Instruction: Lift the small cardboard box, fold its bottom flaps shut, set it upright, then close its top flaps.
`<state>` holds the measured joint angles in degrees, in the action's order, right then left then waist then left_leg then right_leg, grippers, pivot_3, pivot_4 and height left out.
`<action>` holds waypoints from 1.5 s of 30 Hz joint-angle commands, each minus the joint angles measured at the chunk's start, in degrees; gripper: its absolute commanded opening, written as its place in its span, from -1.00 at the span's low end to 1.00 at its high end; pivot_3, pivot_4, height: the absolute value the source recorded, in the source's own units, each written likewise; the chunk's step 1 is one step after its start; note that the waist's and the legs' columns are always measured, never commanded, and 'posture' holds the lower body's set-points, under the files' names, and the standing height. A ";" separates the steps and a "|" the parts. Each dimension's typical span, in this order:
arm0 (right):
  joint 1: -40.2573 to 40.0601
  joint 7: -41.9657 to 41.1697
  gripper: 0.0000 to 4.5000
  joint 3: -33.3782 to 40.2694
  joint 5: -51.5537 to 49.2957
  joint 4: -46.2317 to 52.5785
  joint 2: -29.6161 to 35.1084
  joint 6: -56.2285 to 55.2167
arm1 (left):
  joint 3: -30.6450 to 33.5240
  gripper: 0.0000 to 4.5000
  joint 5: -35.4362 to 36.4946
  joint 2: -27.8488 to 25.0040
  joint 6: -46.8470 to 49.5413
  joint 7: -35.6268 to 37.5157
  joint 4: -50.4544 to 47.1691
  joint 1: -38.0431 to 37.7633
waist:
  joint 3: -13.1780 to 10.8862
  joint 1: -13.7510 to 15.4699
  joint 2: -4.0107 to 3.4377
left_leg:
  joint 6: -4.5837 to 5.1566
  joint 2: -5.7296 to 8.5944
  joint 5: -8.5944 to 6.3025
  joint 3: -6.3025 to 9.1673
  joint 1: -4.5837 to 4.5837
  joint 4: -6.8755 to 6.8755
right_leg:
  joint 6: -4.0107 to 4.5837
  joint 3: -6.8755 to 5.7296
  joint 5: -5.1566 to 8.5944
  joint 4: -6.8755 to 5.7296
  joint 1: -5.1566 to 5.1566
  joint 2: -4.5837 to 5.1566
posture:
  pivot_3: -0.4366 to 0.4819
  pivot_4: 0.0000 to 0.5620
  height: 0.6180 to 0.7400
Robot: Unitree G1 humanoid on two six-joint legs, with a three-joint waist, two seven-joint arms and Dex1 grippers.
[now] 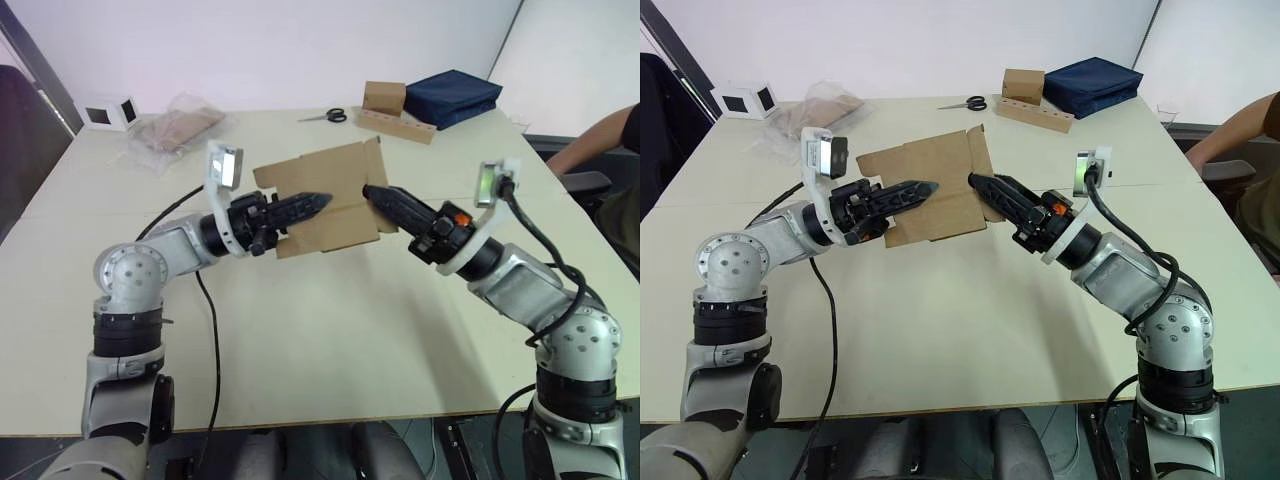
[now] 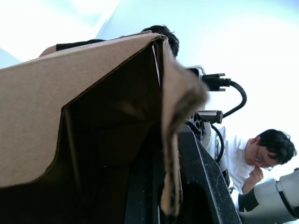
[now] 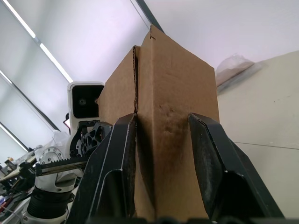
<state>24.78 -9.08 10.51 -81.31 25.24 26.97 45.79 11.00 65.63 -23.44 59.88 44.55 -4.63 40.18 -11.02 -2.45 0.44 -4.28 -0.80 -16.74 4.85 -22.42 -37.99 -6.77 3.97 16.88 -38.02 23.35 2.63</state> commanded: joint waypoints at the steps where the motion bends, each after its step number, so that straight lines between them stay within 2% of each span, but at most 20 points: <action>1: -0.39 -1.73 -0.23 -1.52 -2.31 4.03 0.05 0.77 | 1.52 -1.00 2.54 0.54 0.45 -1.77 -0.54 1.96 | 0.00 0.00 0.00 | 0.00 0.00 0.00 0.00 0.00 0.00 | 0.00 0.00 0.00 0.00 0.00 0.00 | -0.05 -0.47 1.00; 20: 1.42 -2.88 -0.23 -4.01 0.56 3.95 0.55 0.84 | 0.57 -1.00 3.50 0.85 0.63 -0.46 -1.58 0.97 | 0.00 0.00 0.00 | 0.00 0.00 0.00 0.01 0.00 0.00 | 0.00 0.00 0.00 0.00 0.00 0.00 | -0.05 -0.47 1.00; 45: 1.78 -5.09 -0.23 0.60 1.01 -0.31 3.39 1.18 | 1.70 -1.00 6.28 -1.34 3.02 0.80 -2.14 -0.29 | 0.00 0.01 0.00 | 0.00 0.00 0.00 0.00 0.00 0.00 | 0.00 0.00 0.00 0.01 0.00 0.00 | -0.05 -0.47 1.00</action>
<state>25.50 -13.42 10.04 -79.62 24.38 29.93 47.20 12.40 69.63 -24.48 62.72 44.29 -4.64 39.20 -11.02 -2.44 0.44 -4.28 -0.80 -16.74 4.86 -22.42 -37.99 -6.77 3.97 16.88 -38.01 23.35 2.63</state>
